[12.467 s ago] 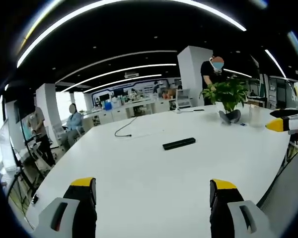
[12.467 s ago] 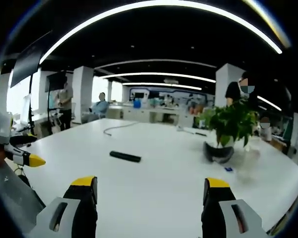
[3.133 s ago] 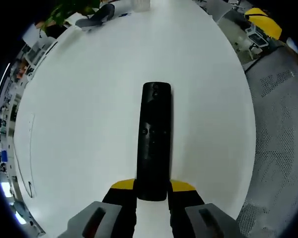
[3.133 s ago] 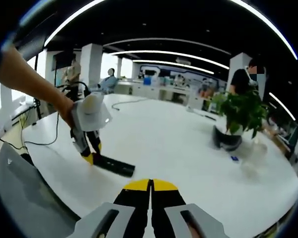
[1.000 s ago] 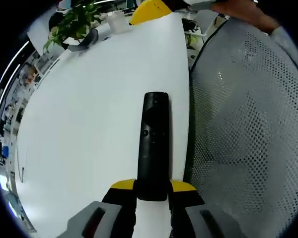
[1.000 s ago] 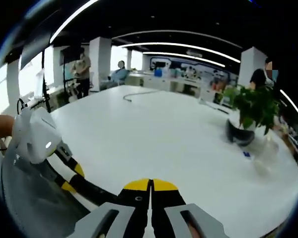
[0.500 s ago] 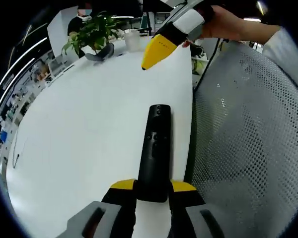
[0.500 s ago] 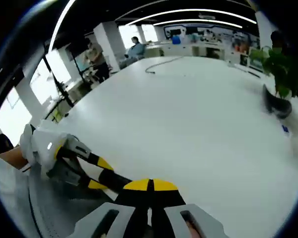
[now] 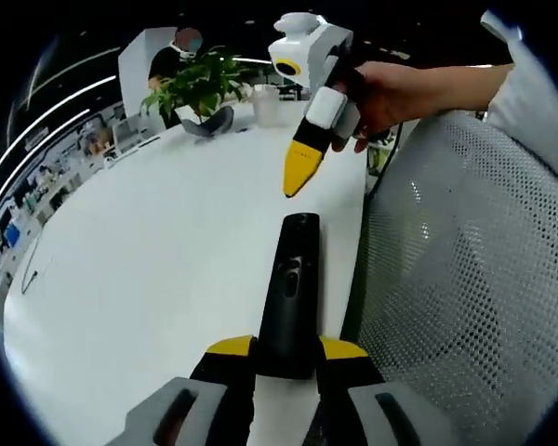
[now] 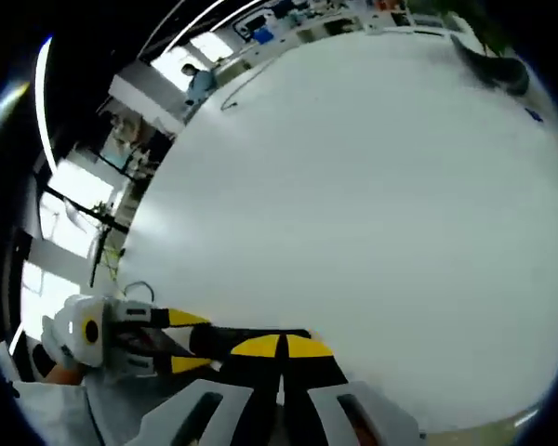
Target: Press the specified remote control buttons in sequence, fully releasing each button before pressing the next.
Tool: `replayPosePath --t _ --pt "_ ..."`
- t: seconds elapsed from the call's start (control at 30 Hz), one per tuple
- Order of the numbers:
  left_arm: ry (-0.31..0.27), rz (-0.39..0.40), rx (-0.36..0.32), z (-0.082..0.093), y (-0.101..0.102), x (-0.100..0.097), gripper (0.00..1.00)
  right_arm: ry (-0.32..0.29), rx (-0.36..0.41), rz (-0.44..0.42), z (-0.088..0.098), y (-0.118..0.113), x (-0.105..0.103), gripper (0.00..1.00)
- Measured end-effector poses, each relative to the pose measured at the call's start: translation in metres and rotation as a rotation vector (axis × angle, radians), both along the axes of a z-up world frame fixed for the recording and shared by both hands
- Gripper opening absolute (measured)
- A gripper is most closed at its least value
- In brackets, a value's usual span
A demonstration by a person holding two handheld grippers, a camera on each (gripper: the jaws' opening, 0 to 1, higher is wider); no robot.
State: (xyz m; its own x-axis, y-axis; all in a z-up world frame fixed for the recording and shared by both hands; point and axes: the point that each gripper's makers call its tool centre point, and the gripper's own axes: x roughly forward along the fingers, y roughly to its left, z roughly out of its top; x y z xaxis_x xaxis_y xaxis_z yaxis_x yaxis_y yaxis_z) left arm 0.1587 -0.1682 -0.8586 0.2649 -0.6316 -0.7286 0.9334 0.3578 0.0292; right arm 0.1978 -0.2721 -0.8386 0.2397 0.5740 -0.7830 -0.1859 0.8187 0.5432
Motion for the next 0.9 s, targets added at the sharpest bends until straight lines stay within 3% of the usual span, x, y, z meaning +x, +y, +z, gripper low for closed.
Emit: replayPosePath --t 0.1,0.27,0.43,0.73,0.9 --pt "-0.011 -0.006 0.004 0.0 -0.001 -0.001 0.25 0.035 -0.01 0.012 -0.003 0.0 -0.007 0.0" --pt "0.034 0.045 -0.02 -0.002 0.0 0.002 0.26 0.039 0.002 0.031 -0.003 0.005 -0.01 0.0" --pt "0.028 0.043 -0.025 -0.002 -0.002 0.001 0.28 0.008 -0.02 0.051 -0.003 0.006 -0.008 0.0" --pt "0.025 0.038 -0.029 -0.003 -0.003 0.0 0.25 0.019 -0.077 0.111 -0.015 0.008 -0.012 0.0" --pt "0.025 0.035 -0.03 -0.004 -0.003 0.0 0.25 0.036 -0.053 0.122 -0.014 0.012 -0.013 0.0"
